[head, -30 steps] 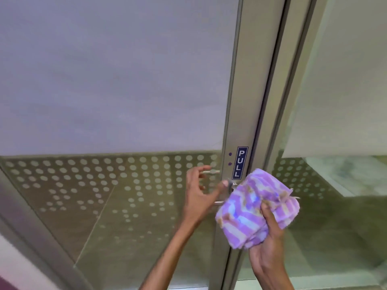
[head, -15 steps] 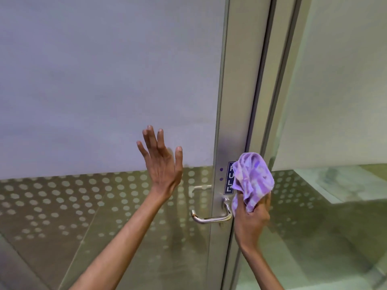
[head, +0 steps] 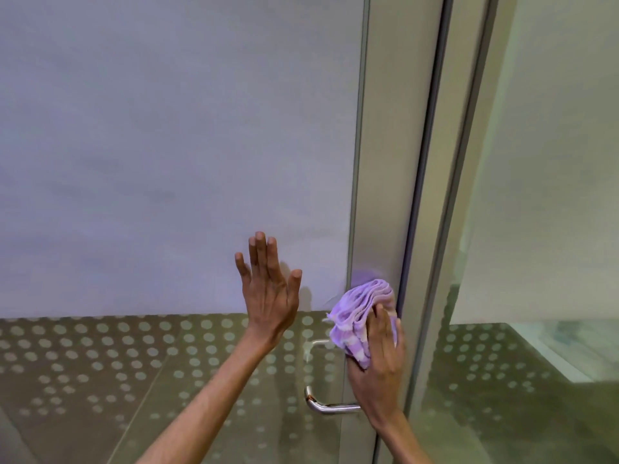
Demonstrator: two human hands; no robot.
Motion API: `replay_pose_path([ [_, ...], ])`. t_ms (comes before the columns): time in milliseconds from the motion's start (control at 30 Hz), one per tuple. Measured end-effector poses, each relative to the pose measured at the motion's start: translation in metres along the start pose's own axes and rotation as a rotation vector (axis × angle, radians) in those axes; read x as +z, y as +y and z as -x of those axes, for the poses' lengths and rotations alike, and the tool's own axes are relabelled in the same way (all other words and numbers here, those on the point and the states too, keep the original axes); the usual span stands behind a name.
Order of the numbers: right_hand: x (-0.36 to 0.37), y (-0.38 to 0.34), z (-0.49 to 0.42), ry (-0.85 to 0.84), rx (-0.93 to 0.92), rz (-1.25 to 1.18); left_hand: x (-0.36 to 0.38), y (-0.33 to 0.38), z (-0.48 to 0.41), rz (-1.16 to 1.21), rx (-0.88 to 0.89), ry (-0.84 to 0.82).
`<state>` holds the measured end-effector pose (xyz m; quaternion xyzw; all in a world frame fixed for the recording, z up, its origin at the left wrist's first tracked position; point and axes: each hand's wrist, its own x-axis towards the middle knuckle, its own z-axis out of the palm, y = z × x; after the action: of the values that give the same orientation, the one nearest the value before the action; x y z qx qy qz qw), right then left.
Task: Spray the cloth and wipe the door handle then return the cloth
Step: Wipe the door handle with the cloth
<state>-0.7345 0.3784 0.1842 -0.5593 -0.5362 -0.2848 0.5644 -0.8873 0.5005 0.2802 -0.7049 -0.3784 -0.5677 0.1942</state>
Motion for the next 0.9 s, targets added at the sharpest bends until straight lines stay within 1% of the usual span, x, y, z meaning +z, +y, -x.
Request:
replay_pose_path([
  [100,0.007,0.010,0.000,-0.082,-0.043,0.101,0.002,0.000,-0.003,-0.054,0.005,-0.010],
  [167,0.010,0.014,-0.001,-0.111,-0.063,0.122,0.003,0.000,-0.003,-0.085,0.007,-0.016],
  [300,0.013,0.019,-0.002,-0.114,-0.082,0.094,0.006,0.001,-0.003,-0.125,-0.008,-0.029],
  [433,0.011,0.025,-0.003,-0.130,-0.093,0.047,0.007,0.001,-0.003,-0.103,0.001,-0.017],
  [600,0.004,0.046,0.005,-0.261,-0.190,0.048,0.007,0.003,-0.001,-0.053,-0.021,-0.011],
  [767,0.002,0.057,0.002,-0.309,-0.294,0.040,0.010,0.001,-0.004,-0.053,0.003,0.020],
  [900,-0.002,0.062,0.007,-0.387,-0.332,0.019,0.013,0.000,-0.001,-0.055,-0.015,0.049],
])
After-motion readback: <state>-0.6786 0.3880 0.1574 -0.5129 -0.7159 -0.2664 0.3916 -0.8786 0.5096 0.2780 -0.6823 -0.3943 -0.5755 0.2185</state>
